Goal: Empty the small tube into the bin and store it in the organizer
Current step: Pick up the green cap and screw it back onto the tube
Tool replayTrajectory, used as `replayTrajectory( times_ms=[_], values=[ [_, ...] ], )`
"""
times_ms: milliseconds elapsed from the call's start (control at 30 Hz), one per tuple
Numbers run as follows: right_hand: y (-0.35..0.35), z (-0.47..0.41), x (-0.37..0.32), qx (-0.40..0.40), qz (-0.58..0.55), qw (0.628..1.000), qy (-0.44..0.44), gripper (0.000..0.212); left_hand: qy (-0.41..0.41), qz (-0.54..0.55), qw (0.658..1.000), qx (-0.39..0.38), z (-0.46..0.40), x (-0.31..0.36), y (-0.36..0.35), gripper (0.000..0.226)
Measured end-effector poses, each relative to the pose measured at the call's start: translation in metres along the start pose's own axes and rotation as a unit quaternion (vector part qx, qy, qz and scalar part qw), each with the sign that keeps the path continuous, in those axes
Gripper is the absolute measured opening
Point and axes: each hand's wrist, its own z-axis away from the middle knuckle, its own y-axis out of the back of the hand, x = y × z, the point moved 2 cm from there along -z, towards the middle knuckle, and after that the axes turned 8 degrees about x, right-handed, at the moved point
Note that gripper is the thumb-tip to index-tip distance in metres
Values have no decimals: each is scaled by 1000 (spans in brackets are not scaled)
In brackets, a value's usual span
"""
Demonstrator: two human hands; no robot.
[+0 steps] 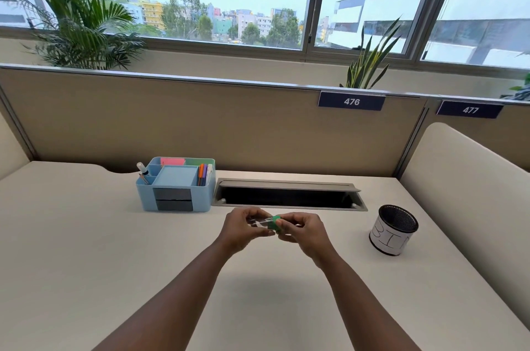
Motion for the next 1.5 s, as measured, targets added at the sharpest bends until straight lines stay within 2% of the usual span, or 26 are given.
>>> replayTrajectory(
  times_ms=[667,1000,1100,1200,1267,1500],
  values=[
    [-16,3,30,4,21,998,-54,15,-20,-98,995,-3,4,-27,-5,27],
    [-18,3,34,12,23,998,-52,18,2,-59,998,5,4,-42,-6,27],
    [-21,4,34,10,13,998,-56,21,20,-52,998,9,6,-47,-5,38],
    [-27,1,33,23,12,998,-56,22,35,-97,994,-19,8,-58,4,68],
    [-31,-2,32,40,11,998,-57,24,46,-143,989,-8,8,-69,18,81],
    [-58,-19,30,57,6,997,-57,23,107,-275,949,116,-4,-108,93,77]
  ],
)
